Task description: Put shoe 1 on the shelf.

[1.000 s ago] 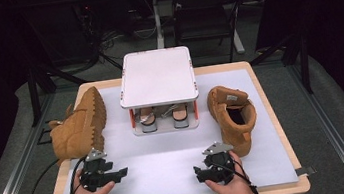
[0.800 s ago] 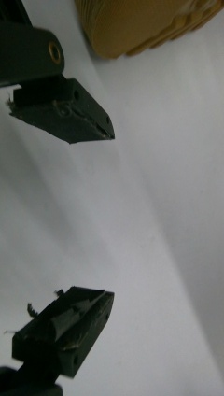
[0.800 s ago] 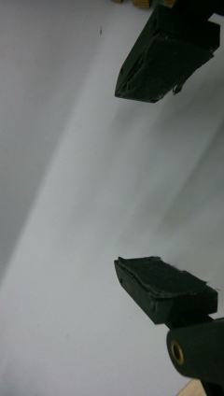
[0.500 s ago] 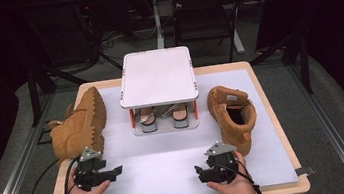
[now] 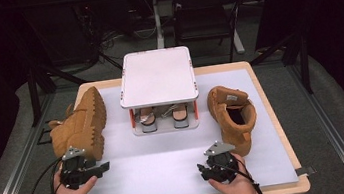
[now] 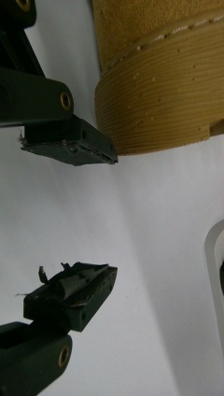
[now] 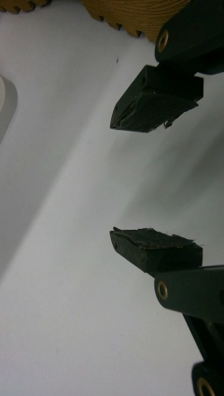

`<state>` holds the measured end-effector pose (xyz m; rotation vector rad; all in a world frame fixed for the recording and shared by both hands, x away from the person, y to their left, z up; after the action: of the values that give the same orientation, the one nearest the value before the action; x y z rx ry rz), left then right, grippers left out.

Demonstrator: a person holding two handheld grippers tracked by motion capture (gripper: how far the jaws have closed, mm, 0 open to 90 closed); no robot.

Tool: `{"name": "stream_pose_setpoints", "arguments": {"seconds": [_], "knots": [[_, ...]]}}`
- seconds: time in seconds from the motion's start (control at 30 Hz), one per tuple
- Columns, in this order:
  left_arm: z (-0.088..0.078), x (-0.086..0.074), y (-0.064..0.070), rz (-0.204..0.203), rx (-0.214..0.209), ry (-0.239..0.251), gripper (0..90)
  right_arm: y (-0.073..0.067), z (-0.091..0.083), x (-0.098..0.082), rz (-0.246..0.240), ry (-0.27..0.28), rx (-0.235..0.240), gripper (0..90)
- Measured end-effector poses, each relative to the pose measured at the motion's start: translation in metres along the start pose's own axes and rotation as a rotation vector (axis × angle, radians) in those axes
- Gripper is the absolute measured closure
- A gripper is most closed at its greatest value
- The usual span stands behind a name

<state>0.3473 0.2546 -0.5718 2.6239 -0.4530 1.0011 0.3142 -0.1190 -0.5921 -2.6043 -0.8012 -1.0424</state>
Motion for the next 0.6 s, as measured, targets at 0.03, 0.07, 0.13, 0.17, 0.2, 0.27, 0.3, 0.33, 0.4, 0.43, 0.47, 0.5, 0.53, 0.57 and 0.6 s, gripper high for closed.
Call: {"name": "stream_pose_setpoints", "arguments": {"seconds": [0.03,0.07,0.13,0.17,0.2,0.27,0.3,0.33,0.4,0.43,0.47,0.5,0.53,0.57,0.6], "knots": [[-0.0004,0.0000,-0.0010,-0.005,-0.003,-0.002,38.8,0.0002,-0.0007,0.0000,0.002,-0.003,0.003,39.6],[-0.0011,-0.0002,-0.0019,-0.015,-0.004,-0.007,38.7,0.0000,-0.0009,0.0002,0.005,-0.001,0.014,39.5],[-0.0015,-0.0003,-0.0035,-0.015,-0.002,-0.010,38.6,0.0019,-0.0020,-0.0001,0.006,-0.007,0.005,39.4],[-0.0018,-0.0004,-0.0043,-0.014,0.001,-0.013,38.6,0.0023,-0.0022,0.0002,0.017,-0.003,0.006,38.5],[-0.0026,0.0000,-0.0045,-0.014,-0.003,-0.011,37.9,0.0034,-0.0031,0.0004,0.021,-0.004,0.003,37.7],[-0.0040,0.0013,-0.0043,-0.004,-0.012,0.006,36.0,0.0045,-0.0043,0.0013,0.042,0.009,0.005,34.5],[-0.0047,0.0018,-0.0038,-0.006,-0.013,0.010,35.8,0.0057,-0.0050,0.0015,0.047,0.012,0.001,32.8],[-0.0053,0.0022,-0.0033,-0.004,-0.013,0.015,34.8,0.0063,-0.0054,0.0019,0.050,0.018,0.001,30.3],[-0.0058,0.0021,-0.0032,0.004,-0.006,0.008,34.8,0.0067,-0.0063,0.0019,0.056,0.022,-0.003,27.8],[-0.0059,0.0018,-0.0031,0.006,-0.007,0.003,34.9,0.0069,-0.0068,0.0018,0.048,0.019,-0.002,25.7],[-0.0060,0.0015,-0.0030,0.009,-0.008,-0.001,35.4,0.0063,-0.0067,0.0020,0.048,0.024,-0.003,24.9],[-0.0061,0.0012,-0.0031,0.010,-0.005,-0.007,36.4,0.0055,-0.0067,0.0022,0.046,0.025,-0.002,23.8],[-0.0061,0.0011,-0.0032,0.011,-0.005,-0.010,37.1,0.0049,-0.0070,0.0022,0.040,0.022,0.004,22.9],[-0.0063,0.0011,-0.0029,0.012,-0.010,-0.012,37.6,0.0042,-0.0068,0.0025,0.036,0.025,0.005,22.3],[-0.0070,0.0011,-0.0024,0.010,-0.017,-0.017,38.3,0.0035,-0.0062,0.0030,0.039,0.033,0.007,21.9]]}}
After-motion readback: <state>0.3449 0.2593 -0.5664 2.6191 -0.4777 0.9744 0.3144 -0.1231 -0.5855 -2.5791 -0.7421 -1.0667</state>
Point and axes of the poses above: each handheld gripper's, and its own axes: z roughly forward along the jaws, x roughly out of its top, y roughly to its right, the point moved 7 cm from there along z, roughly forward along the jaws, and after that the axes turned 2 degrees about x, right-handed, at the moved point
